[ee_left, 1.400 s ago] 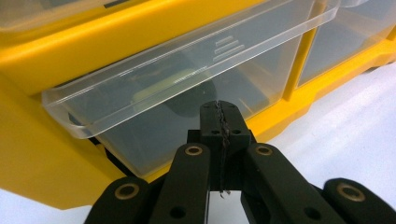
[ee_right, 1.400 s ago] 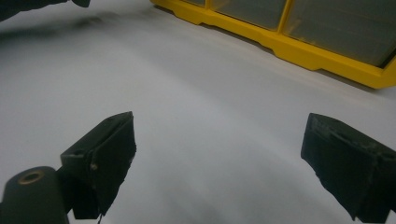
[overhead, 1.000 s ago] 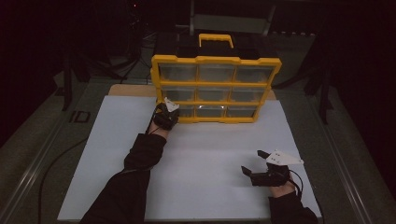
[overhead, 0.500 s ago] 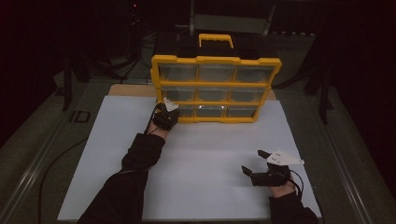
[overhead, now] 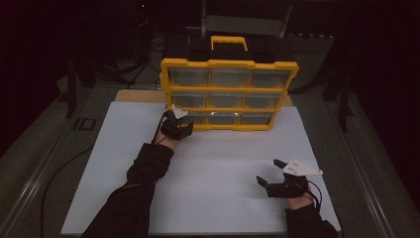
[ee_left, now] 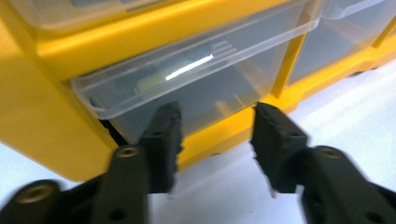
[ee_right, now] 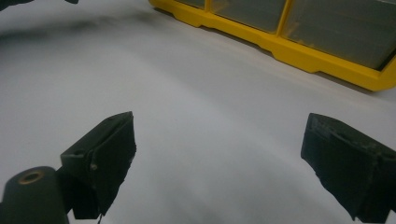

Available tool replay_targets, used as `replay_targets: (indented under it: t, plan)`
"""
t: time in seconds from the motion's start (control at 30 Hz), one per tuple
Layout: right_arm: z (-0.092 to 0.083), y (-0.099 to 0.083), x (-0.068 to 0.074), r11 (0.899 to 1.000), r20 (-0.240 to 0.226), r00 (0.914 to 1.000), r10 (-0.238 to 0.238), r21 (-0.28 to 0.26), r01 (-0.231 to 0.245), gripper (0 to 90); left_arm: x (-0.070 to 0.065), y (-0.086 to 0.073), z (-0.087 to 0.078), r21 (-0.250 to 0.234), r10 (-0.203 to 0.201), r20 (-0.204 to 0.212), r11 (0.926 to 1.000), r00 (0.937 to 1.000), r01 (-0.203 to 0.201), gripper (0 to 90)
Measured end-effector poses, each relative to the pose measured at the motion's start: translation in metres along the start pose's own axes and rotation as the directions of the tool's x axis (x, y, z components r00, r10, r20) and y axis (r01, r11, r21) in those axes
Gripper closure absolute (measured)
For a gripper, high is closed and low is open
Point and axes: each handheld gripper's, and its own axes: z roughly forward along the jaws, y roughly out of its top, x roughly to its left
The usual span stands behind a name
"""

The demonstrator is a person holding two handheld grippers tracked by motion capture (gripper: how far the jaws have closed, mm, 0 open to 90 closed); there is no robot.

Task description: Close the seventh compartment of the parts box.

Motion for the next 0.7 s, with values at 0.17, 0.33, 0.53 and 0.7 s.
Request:
replay_targets:
  t: [0.17,0.33,0.53,0.7]
  plan:
    - [0.0001,0.0003,0.0008,1.0,0.003,1.0,-0.004,0.003,0.004,10.1,-0.0001,-0.0019,-0.0019,0.007,0.006,0.005,1.0,1.0,-0.006,36.1]
    - [0.0002,0.0003,0.0009,1.0,0.004,1.0,-0.004,0.005,0.004,10.1,-0.0023,-0.0024,-0.0025,0.028,0.009,0.017,0.9996,0.9998,-0.009,19.1]
    - [0.0,0.0004,0.001,1.0,0.005,1.0,-0.003,0.003,0.003,10.1,-0.0032,-0.0028,-0.004,0.035,-0.018,0.057,0.9992,0.9982,0.016,7.0]
    - [0.0002,0.0003,0.0011,1.0,0.005,1.0,-0.004,0.007,0.004,10.1,-0.001,-0.0034,-0.0065,0.033,-0.021,0.091,0.9993,0.9957,0.018,0.5]
